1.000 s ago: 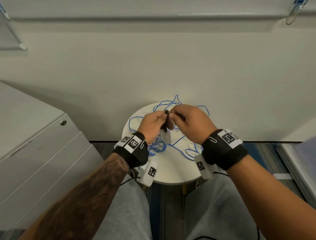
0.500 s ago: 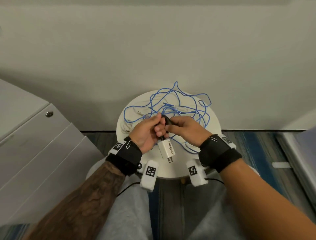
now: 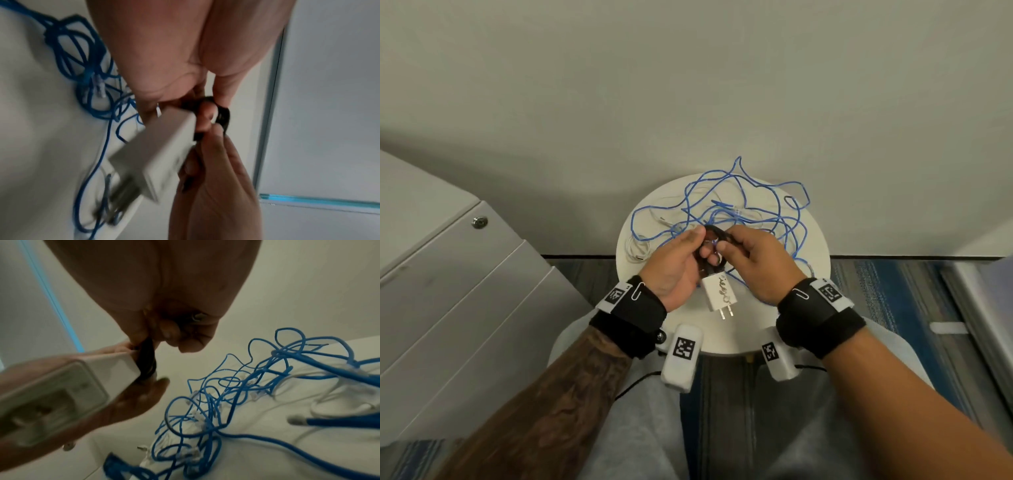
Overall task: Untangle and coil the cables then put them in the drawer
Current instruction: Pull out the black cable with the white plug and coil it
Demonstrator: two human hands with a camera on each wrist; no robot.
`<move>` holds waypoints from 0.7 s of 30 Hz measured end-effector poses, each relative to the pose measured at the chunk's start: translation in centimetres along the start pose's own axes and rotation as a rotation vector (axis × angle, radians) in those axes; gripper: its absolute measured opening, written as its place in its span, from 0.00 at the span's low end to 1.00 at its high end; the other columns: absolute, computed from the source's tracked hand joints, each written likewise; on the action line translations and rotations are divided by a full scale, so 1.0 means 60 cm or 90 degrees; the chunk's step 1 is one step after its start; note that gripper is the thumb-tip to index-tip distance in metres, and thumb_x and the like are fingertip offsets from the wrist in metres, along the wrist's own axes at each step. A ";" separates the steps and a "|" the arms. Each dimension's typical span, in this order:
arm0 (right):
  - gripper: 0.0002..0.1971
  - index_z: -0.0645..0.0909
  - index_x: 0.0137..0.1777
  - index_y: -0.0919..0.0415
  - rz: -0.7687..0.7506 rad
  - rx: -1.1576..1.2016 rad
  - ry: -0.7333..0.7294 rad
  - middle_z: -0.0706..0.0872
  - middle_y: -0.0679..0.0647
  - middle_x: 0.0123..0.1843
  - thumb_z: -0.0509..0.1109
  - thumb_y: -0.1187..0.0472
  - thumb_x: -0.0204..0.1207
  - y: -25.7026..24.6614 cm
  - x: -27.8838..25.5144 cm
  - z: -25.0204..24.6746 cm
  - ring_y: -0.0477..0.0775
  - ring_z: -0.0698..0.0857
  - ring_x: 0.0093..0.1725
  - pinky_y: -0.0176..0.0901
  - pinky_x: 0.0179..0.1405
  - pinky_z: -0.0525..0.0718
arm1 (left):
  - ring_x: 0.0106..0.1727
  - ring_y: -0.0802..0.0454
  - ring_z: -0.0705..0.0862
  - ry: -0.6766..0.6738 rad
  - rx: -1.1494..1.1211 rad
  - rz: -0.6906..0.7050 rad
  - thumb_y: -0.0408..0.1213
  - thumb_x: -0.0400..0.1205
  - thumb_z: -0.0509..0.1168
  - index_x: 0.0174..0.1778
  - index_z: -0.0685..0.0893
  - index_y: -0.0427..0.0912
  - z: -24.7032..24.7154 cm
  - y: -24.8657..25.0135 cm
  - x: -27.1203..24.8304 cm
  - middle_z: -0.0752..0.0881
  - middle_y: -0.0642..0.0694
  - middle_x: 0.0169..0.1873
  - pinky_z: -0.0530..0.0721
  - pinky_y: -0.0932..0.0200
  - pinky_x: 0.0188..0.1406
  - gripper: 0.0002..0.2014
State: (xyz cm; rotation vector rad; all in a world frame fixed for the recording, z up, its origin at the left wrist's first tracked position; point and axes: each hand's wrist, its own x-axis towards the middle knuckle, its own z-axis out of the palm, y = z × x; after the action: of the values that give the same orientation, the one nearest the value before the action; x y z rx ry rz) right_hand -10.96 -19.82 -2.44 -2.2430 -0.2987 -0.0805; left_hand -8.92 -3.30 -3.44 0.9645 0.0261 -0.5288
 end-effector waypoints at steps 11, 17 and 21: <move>0.09 0.83 0.54 0.56 0.014 -0.057 0.145 0.85 0.47 0.45 0.61 0.62 0.86 0.012 0.009 -0.006 0.47 0.81 0.44 0.37 0.43 0.76 | 0.24 0.60 0.64 0.079 0.310 0.071 0.36 0.90 0.56 0.45 0.77 0.37 0.012 -0.017 -0.011 0.67 0.56 0.22 0.72 0.60 0.31 0.11; 0.08 0.87 0.57 0.55 -0.035 -0.199 -0.010 0.85 0.52 0.52 0.68 0.60 0.83 0.028 0.001 0.007 0.54 0.79 0.53 0.51 0.54 0.79 | 0.24 0.62 0.63 0.123 0.245 0.096 0.33 0.90 0.54 0.42 0.75 0.39 0.005 -0.013 -0.016 0.67 0.57 0.22 0.66 0.69 0.23 0.11; 0.07 0.88 0.56 0.54 0.033 -0.095 0.025 0.86 0.52 0.51 0.69 0.61 0.83 0.024 0.001 0.009 0.53 0.83 0.50 0.48 0.52 0.82 | 0.23 0.62 0.63 0.111 0.232 0.086 0.34 0.90 0.54 0.43 0.76 0.39 0.000 -0.011 -0.020 0.67 0.57 0.22 0.66 0.70 0.22 0.11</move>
State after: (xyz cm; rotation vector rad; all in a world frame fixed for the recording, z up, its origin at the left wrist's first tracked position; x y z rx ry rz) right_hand -10.59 -20.28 -3.86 -2.3918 -0.2197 -0.1231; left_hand -10.25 -3.11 -3.67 1.3568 0.0218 -0.3275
